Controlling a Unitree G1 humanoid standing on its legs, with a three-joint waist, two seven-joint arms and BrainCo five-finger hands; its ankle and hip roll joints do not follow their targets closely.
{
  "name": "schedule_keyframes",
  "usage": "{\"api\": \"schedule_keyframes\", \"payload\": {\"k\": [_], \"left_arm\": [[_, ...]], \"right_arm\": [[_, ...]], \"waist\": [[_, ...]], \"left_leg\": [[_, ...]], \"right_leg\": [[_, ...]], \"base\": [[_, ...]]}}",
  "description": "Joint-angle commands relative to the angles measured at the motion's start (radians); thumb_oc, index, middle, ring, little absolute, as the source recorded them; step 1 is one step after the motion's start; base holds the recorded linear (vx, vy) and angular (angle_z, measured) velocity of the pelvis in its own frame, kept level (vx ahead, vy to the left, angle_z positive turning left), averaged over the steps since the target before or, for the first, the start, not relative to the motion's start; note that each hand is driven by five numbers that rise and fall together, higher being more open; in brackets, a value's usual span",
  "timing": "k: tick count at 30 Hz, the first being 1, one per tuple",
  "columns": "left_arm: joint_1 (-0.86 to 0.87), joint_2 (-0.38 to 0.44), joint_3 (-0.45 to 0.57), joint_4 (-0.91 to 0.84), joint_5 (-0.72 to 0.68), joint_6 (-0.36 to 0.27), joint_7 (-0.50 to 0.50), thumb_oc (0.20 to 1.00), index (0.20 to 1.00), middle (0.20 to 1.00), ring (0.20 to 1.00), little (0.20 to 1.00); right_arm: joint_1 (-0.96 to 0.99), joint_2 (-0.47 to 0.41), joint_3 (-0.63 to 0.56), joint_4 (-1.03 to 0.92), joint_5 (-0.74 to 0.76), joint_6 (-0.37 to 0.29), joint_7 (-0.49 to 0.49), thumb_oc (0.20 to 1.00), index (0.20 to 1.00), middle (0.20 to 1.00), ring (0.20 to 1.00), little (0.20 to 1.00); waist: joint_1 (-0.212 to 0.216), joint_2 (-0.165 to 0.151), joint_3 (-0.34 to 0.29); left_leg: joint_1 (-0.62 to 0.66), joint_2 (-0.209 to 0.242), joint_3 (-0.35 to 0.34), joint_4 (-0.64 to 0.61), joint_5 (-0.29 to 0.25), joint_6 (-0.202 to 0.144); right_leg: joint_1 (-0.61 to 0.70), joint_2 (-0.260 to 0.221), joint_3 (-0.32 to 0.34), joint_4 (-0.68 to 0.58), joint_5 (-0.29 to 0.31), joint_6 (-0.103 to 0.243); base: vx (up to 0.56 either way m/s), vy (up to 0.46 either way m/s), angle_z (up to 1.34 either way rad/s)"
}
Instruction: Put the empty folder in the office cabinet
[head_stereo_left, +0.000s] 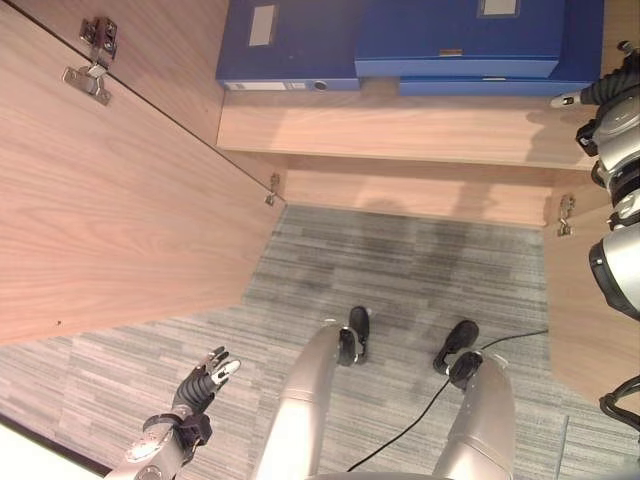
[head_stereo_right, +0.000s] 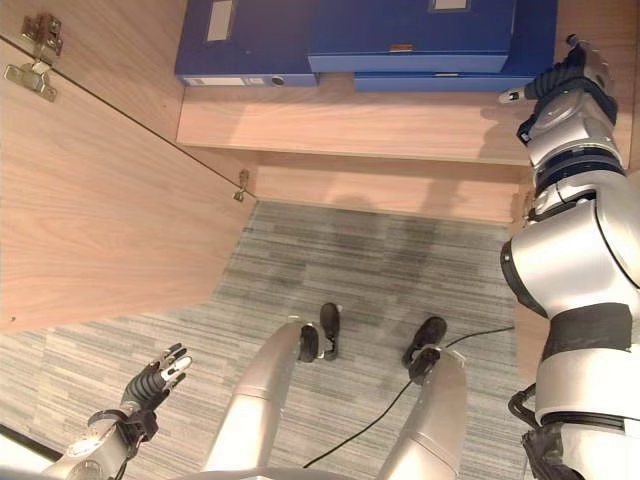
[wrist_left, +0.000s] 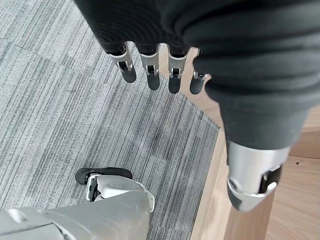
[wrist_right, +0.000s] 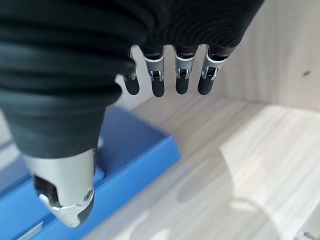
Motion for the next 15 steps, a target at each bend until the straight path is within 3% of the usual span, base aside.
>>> {"api": "schedule_keyframes", "payload": {"k": [1, 15], "left_arm": [[0.035, 0.055, 0.045, -0.026, 0.047, -0.016, -0.008, 1.000, 1.000, 1.000, 1.000, 1.000], [0.031, 0.048, 0.060, -0.033, 0.077, -0.003, -0.005, 1.000, 1.000, 1.000, 1.000, 1.000]], "right_arm": [[-0.033, -0.037, 0.066, -0.040, -0.039, -0.028, -0.002, 1.000, 1.000, 1.000, 1.000, 1.000], [0.030, -0.006, -0.019, -0.033, 0.003, -0.014, 0.033, 1.000, 1.000, 1.000, 1.000, 1.000]], "waist": [[0.021, 0.030, 0.047], [0.049, 0.043, 0.046]], "left_leg": [[-0.017, -0.006, -0.087, -0.150, 0.052, -0.039], [-0.037, -0.017, -0.090, -0.132, 0.050, -0.035]], "right_leg": [[0.069, -0.026, 0.033, 0.006, -0.114, 0.044], [0.046, -0.034, 0.044, 0.027, -0.124, 0.040]], "base": [[0.00, 0.000, 0.00], [0.00, 0.001, 0.03]]}}
